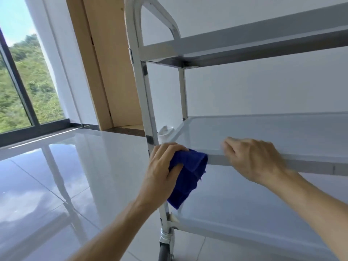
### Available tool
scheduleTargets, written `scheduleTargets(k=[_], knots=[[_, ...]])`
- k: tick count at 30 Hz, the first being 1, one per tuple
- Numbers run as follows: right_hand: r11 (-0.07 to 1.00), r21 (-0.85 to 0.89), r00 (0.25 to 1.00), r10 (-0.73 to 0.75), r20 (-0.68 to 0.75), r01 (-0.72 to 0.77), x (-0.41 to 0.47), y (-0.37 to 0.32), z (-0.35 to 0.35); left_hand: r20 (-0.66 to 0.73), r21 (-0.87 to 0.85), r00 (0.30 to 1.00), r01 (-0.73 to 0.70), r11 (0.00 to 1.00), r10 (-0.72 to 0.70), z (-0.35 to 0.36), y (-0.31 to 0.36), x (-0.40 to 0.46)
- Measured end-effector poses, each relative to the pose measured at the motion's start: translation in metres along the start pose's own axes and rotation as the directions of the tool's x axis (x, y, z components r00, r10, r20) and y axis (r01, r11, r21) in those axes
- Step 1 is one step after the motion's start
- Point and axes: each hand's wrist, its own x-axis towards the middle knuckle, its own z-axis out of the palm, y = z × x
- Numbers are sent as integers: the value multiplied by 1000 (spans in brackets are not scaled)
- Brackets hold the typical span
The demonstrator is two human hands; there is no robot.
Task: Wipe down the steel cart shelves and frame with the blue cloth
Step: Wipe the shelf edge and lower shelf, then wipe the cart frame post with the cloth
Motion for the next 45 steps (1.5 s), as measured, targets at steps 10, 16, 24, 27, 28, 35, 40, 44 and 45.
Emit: scheduleTargets(k=[10,16,24,27,28,35,40,44,45], knots=[[997,-75,996,-2,-84,-4,-2,-10,-1,-664,-446,620,120,887,-418,-113,16,135],[999,-41,992,-26,-121,21,-2,-9,-1,-516,-149,790,298,943,-331,-71,6,166],[999,-23,992,-51,-119,49,2,-3,-2,-524,-120,731,445,887,-438,-28,-20,111],[998,19,988,-61,-144,64,3,0,2,-474,-177,725,478,860,-500,-5,-31,72],[997,25,987,-64,-150,68,4,1,3,-450,-217,716,491,844,-533,-3,-35,65],[996,0,978,-92,-188,93,-1,6,3,-294,-408,783,416,813,-548,0,-50,17],[994,-25,977,-113,-179,110,-1,9,2,-256,-381,763,485,787,-594,31,-53,-22],[993,7,978,-117,-170,120,1,9,5,-273,-312,705,579,753,-655,48,-63,-40],[993,8,978,-118,-172,121,1,9,5,-283,-300,680,607,736,-676,53,-65,-43]])
